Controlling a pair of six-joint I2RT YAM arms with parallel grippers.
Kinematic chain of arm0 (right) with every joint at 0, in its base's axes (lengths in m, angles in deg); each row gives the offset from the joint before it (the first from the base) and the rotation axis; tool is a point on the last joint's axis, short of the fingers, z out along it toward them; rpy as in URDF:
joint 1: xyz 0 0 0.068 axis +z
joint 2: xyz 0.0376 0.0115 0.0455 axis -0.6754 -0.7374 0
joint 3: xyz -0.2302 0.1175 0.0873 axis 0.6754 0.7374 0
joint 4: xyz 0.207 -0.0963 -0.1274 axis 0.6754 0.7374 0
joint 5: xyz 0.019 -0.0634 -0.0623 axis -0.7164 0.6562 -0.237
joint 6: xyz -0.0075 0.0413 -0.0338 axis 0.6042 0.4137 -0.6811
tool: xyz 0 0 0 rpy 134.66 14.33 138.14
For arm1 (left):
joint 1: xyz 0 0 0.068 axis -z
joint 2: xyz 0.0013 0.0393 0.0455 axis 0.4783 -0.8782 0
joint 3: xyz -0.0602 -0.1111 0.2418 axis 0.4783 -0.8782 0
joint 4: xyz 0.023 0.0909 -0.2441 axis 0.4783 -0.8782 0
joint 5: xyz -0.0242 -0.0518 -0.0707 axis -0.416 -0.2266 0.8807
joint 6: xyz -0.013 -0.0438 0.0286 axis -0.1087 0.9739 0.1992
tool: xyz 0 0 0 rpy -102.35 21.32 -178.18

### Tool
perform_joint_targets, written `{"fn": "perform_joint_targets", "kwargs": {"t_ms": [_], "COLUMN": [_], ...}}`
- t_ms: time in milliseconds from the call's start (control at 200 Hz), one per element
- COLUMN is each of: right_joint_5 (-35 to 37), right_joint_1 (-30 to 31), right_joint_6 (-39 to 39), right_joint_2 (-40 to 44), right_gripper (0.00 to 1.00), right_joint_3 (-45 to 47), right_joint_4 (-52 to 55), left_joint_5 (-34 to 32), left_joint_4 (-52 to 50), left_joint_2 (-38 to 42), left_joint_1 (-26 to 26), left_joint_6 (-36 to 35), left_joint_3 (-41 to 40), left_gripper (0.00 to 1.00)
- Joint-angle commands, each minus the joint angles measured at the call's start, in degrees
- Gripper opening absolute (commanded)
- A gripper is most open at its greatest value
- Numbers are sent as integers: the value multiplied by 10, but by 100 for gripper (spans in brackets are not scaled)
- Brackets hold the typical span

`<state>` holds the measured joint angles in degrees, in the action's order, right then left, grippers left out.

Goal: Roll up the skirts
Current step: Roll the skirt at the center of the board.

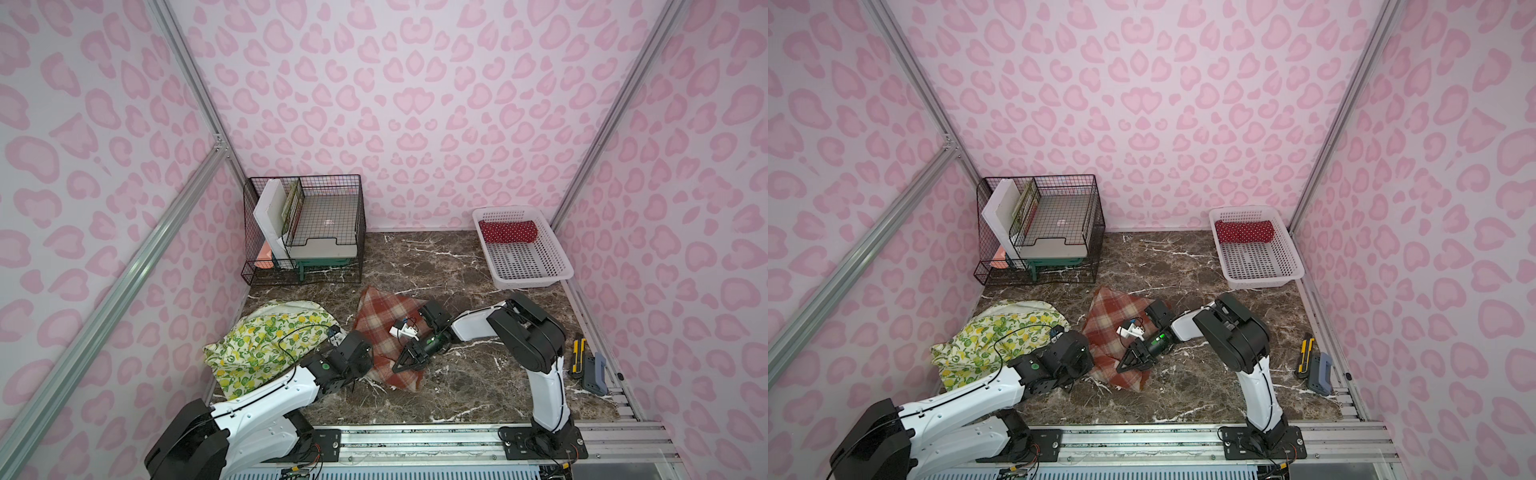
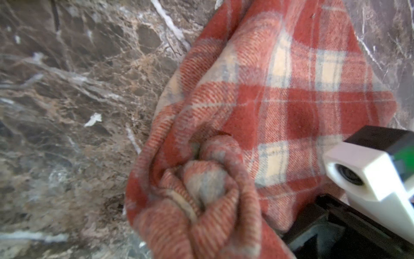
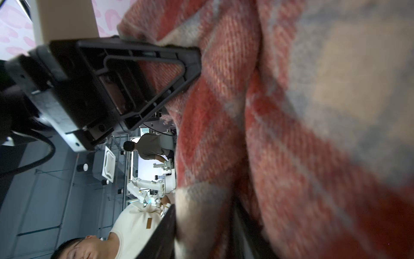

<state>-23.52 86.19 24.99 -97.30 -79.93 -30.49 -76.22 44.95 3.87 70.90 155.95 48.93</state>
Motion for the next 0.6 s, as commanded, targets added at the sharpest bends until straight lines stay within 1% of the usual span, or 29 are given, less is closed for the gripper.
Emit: {"fn": "perform_joint_targets", "kwargs": {"t_ms": [0,80,135,240,300,330,370,415,515,595], "right_joint_5": [226,302,395,573,653,681,691,684,654,637], "right_joint_1": [3,8,21,60,89,104,126,151,201,224], "right_joint_6": [-5,-13,-16,-16,-11,-9,-11,-15,-20,-22], "right_joint_2": [45,114,169,242,274,286,304,319,328,320], "right_gripper": [48,50,51,52,52,48,42,38,18,15], "right_joint_3": [27,27,17,-12,-26,-32,-37,-37,-39,-42], "right_joint_4": [129,175,223,324,358,367,364,337,265,211], "left_joint_5": [-46,-45,-43,-37,-34,-31,-27,-21,-14,-11], "left_joint_4": [-45,-58,-70,-76,-74,-74,-69,-63,-59,-58], "left_joint_2": [-18,-24,-27,-29,-33,-37,-41,-48,-63,-65], "left_joint_1": [-2,-2,-2,-2,-2,-2,-2,-2,-2,-3], "left_joint_6": [-23,-27,-33,-38,-39,-39,-39,-37,-37,-37], "left_joint_3": [8,15,22,30,31,31,32,30,35,38], "left_gripper": [0,0,0,0,0,0,0,0,0,0]}}
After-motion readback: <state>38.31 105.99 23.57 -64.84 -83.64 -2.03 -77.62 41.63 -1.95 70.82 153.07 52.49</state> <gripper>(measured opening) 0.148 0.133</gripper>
